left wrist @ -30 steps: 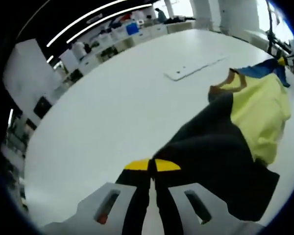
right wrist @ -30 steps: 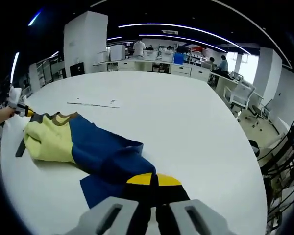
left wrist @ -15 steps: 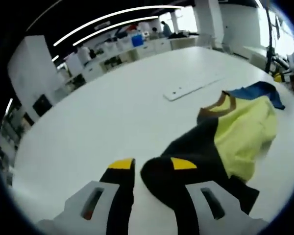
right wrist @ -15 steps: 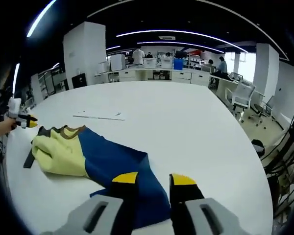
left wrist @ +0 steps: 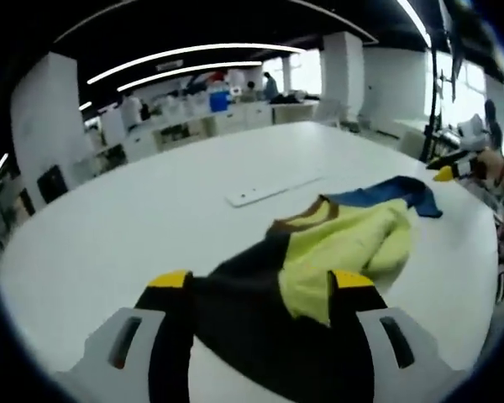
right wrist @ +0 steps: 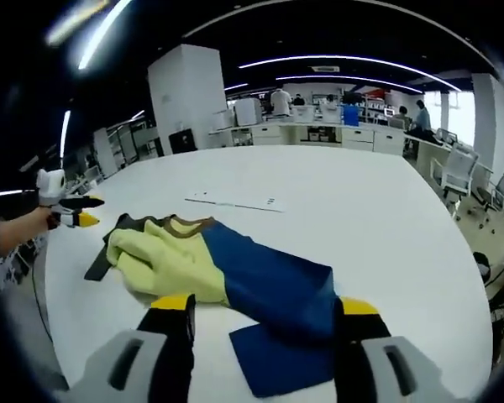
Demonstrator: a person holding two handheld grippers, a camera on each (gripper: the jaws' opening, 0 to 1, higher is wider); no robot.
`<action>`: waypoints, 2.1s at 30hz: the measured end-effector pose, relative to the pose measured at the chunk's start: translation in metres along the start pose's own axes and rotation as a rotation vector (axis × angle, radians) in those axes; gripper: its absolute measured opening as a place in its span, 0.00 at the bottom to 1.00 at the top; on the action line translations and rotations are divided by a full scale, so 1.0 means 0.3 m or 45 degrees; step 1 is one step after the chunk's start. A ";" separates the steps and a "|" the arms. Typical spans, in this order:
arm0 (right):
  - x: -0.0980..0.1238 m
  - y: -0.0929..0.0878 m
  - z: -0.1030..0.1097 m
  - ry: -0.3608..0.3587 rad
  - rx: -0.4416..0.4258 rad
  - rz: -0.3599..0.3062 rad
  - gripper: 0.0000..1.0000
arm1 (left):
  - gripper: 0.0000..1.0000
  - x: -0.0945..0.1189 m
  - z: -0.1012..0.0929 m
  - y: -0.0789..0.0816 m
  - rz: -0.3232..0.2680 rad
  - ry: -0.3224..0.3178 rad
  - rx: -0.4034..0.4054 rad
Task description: Fold the garment on the visible template until the final outline fits inside the template.
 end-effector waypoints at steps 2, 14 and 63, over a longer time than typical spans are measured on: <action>-0.005 -0.002 0.035 0.036 0.027 0.004 0.74 | 0.66 0.003 -0.032 -0.007 -0.005 -0.011 0.008; -0.049 -0.029 0.231 0.223 0.198 -0.005 0.81 | 0.73 -0.003 -0.148 -0.073 0.000 0.033 0.064; -0.336 -0.126 0.563 0.416 0.626 0.012 0.24 | 0.11 -0.190 -0.212 -0.236 0.145 -0.012 -0.075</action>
Point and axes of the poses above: the point that each gripper's makers call its tool centre point, and the gripper's own axes: x roughly backward along the fingers, z roughly to its left, y roughly out of its top, the point moved 3 cm from there along x, roughly backward along the fingers, and after that the axes turned 3 degrees about -y, right-handed, at the moved point
